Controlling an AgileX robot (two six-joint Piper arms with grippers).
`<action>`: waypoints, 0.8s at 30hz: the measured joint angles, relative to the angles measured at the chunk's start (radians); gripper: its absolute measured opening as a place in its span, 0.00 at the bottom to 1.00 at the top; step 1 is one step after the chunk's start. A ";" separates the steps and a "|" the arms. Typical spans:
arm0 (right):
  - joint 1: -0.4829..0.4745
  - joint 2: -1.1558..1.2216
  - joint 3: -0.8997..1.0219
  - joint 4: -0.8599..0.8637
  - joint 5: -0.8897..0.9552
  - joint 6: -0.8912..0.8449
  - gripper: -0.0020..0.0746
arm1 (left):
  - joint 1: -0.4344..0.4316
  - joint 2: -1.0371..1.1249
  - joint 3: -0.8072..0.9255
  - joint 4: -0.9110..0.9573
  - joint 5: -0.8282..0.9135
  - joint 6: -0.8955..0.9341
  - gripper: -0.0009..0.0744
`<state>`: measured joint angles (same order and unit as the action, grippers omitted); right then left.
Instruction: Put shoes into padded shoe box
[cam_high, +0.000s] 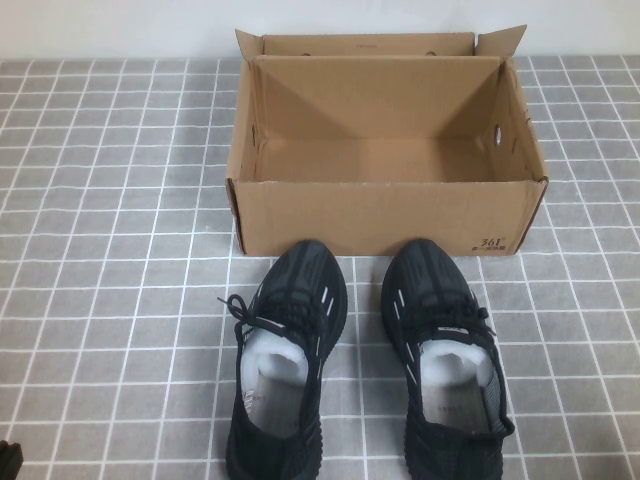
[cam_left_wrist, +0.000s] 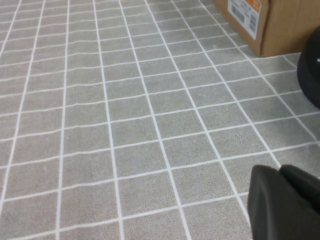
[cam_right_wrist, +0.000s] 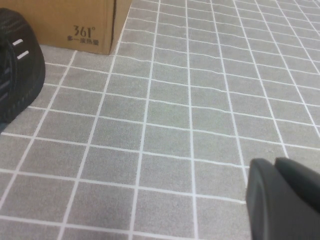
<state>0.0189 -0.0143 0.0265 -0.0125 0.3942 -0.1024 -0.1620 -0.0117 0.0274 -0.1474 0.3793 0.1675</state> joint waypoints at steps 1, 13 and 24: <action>0.000 0.000 0.000 0.000 0.000 0.000 0.02 | 0.000 0.000 0.000 0.000 0.000 0.000 0.01; 0.000 0.000 0.000 -0.010 -0.137 0.000 0.02 | 0.000 0.000 0.000 0.000 0.000 0.000 0.01; 0.000 0.000 0.000 0.097 -0.592 0.000 0.02 | 0.000 0.000 0.000 0.000 0.000 0.000 0.01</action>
<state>0.0189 -0.0143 0.0265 0.0844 -0.1973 -0.1024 -0.1620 -0.0117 0.0274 -0.1474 0.3793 0.1675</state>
